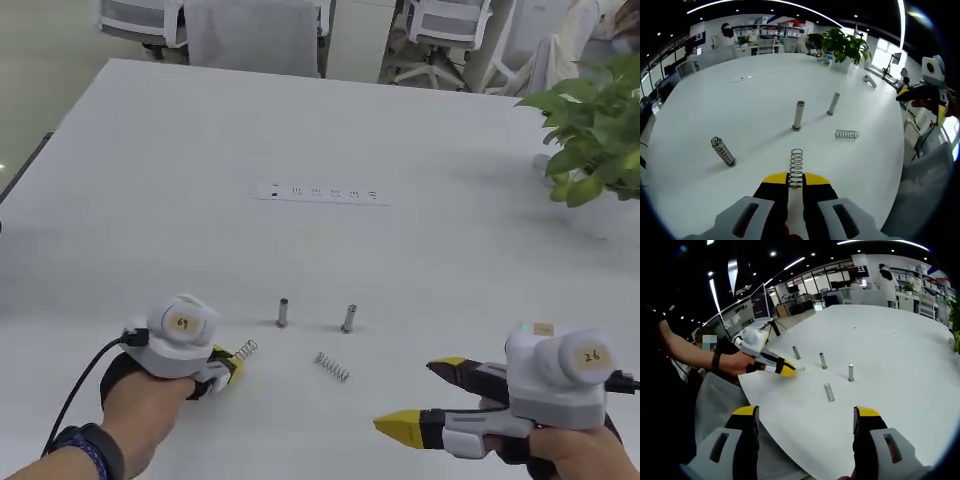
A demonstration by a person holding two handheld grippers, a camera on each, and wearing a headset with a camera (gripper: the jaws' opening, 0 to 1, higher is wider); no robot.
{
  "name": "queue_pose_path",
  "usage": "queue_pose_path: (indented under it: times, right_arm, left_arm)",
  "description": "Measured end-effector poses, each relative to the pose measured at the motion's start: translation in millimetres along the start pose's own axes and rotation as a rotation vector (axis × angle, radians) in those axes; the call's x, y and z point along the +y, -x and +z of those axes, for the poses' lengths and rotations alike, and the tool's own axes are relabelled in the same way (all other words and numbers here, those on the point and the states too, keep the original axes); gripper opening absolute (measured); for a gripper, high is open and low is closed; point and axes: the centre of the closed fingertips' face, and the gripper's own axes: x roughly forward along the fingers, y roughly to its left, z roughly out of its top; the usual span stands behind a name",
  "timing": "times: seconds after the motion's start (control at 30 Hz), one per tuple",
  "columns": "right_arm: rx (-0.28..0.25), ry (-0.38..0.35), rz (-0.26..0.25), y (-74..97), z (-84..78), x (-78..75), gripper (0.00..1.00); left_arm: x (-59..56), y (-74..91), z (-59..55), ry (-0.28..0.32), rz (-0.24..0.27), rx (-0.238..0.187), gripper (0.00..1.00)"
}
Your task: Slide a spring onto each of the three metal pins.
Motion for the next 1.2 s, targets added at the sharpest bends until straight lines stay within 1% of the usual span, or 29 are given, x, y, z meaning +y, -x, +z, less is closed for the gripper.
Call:
queue_pose_path:
  times: [0.13,0.23,0.5,0.73,0.93,1.2]
  right_arm:
    - [-0.001,0.001,0.006,-1.2,0.9,0.6,0.76]
    - [-0.002,0.001,0.009,-2.5,1.8,1.2,0.76]
    - [-0.005,0.002,0.023,-5.8,5.2,2.7,0.75]
    - [-0.007,0.006,0.043,-11.9,9.1,7.1,0.74]
    - [-0.010,0.010,0.062,-17.5,13.6,10.5,0.73]
    - [-0.021,0.005,0.089,-22.8,18.7,15.3,0.70]
  left_arm:
    - [6.8,10.1,3.4,-0.012,0.003,-0.015,0.02]
    - [11.1,15.4,3.7,-0.018,0.006,-0.021,0.02]
    - [15.4,32.6,3.1,-0.042,0.003,-0.034,0.02]
    - [12.9,47.7,9.1,-0.067,-0.007,-0.055,0.02]
    - [10.5,56.9,15.4,-0.092,-0.019,-0.072,0.02]
    - [2.4,67.1,25.5,-0.117,-0.038,-0.097,0.02]
